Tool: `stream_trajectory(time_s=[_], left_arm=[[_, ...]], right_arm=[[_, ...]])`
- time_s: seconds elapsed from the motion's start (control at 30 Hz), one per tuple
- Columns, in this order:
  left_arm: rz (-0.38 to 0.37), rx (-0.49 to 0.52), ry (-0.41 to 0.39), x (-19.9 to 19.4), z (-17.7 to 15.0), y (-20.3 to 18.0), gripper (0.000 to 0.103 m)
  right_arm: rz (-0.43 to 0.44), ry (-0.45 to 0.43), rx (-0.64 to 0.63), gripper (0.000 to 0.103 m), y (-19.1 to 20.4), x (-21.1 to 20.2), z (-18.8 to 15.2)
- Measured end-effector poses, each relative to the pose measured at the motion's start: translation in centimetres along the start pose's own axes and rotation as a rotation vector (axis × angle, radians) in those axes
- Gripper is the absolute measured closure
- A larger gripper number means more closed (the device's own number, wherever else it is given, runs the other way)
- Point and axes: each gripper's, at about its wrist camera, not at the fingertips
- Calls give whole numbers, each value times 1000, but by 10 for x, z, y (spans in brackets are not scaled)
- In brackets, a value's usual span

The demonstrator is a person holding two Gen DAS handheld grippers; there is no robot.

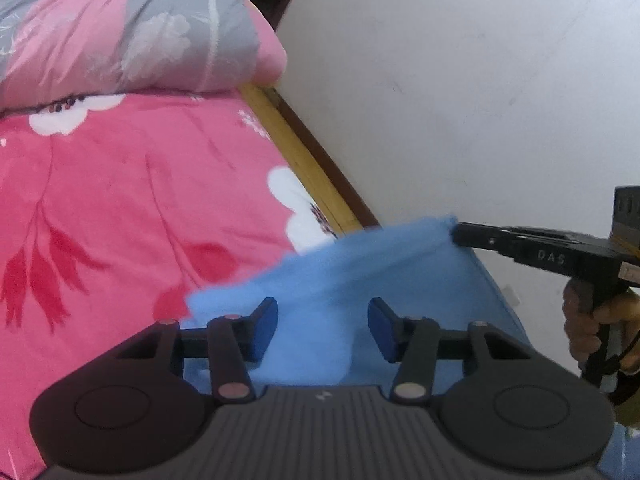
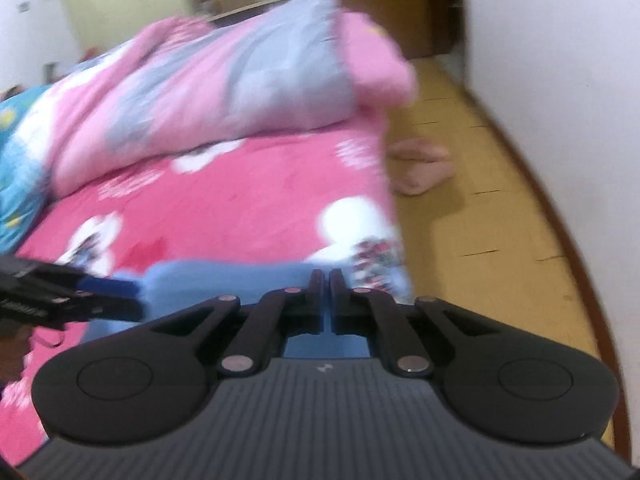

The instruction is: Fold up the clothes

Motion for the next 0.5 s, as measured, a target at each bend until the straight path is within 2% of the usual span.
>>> stream_trajectory(time_s=[0.03,0.1,0.2,0.3,0.37,0.47,0.5], left_arm=[[18,1,-13,-3,2,2,51],[26,-10,-32,-14,4,4,50],[-13,-29,-45,-35,2,6,48],[-54,-7,-11,-44,-9,5,45],[-16,-5,25,-37,-19,9,45],[60,-78,67,-31,-29,32,50],[57,-107,56,-36,-31,40,50]], right_arm=[[-35,-6,9,98,-3,-1,2],[-37,-24,32,98,-4,-13,4],[36,-57,-9,98,15,-35,2],[107,-8,-83,98,39,-35,-4],[64,35,-121,99,42,-19,-8],[-92,42,-80,97,28,-8,-8],[-64,15,-80,97,31,-19,-9]])
Point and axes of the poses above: each gripper's, at about its wrist camera, not at the fingertips, and x roughly the way its jaws point, y to its left, z to its top, and after that the axes turned 6 degrees about y, right-handed
